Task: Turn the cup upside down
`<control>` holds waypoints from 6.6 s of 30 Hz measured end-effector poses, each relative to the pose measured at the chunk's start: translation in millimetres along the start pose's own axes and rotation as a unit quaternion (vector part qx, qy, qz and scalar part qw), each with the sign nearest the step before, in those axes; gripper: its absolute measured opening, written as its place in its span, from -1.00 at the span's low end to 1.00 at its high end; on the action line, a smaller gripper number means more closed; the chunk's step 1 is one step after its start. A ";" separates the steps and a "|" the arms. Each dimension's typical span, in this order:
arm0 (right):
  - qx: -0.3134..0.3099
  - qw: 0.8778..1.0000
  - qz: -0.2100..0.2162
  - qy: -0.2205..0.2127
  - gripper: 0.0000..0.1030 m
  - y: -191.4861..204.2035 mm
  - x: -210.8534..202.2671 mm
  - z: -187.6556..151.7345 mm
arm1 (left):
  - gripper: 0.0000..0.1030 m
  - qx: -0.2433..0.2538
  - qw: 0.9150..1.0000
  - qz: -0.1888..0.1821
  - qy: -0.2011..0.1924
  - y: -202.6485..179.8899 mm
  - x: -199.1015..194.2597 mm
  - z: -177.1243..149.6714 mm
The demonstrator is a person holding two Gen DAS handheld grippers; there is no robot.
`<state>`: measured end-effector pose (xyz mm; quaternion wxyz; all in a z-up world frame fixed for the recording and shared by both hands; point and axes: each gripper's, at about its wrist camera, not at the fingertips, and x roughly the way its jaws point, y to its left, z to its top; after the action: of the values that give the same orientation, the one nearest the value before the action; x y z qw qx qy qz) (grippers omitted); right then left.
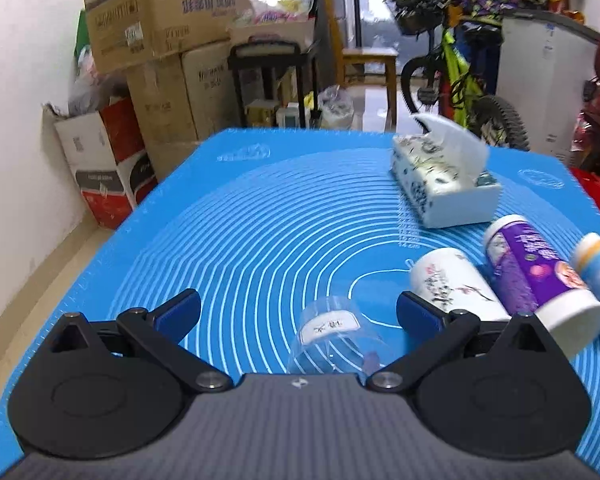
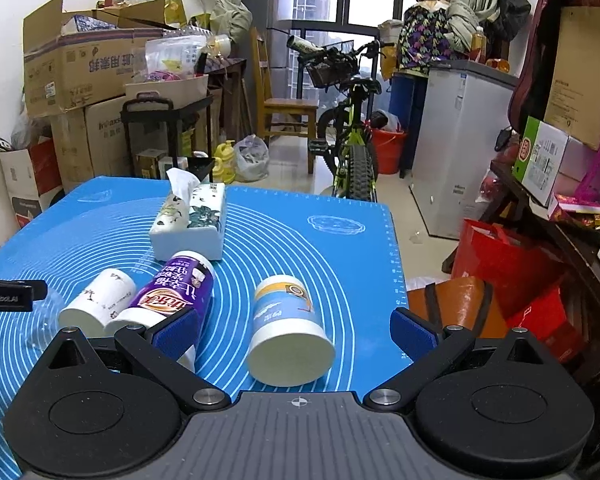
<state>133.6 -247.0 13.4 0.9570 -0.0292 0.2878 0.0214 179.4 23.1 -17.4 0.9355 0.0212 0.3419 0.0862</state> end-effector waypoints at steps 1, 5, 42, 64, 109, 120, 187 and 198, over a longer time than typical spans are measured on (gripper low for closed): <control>0.000 1.000 0.000 0.001 0.95 0.1 2.0 -0.2 | 0.99 -0.002 1.000 -0.002 0.008 -0.4 4.4 1.1; 0.001 1.000 0.001 0.007 0.95 -0.1 8.8 -2.6 | 0.99 -0.001 0.999 -0.003 0.038 -1.5 21.3 1.8; 0.015 0.999 0.015 0.045 0.95 2.3 -21.4 -48.8 | 0.21 0.053 0.984 -0.146 0.083 -46.8 -63.5 -49.2; 0.020 0.996 0.027 0.082 0.95 8.4 -15.9 -71.5 | 0.64 0.066 0.981 -0.147 0.111 -64.0 -57.7 -75.3; 0.167 0.920 0.184 0.304 0.58 100.6 50.1 -42.6 | 0.67 0.008 0.989 -0.132 0.065 71.0 -73.2 -70.5; 0.139 0.930 0.179 0.291 -0.04 119.9 40.5 -38.7 | 0.67 0.007 0.988 -0.141 0.067 74.5 -71.4 -74.2; 0.037 0.995 0.045 0.076 0.66 52.3 -122.0 -142.4 | 0.67 0.070 0.977 -0.197 0.036 5.4 -130.1 -118.9; 0.041 0.997 0.043 0.049 0.66 49.9 -133.6 -141.2 | 0.67 0.067 0.979 -0.190 0.025 1.4 -133.5 -125.9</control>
<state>-58.2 -210.1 -32.5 0.9402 0.0215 0.3363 0.0497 -2.2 -1.4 -28.7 0.9224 0.0162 0.3682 -0.1153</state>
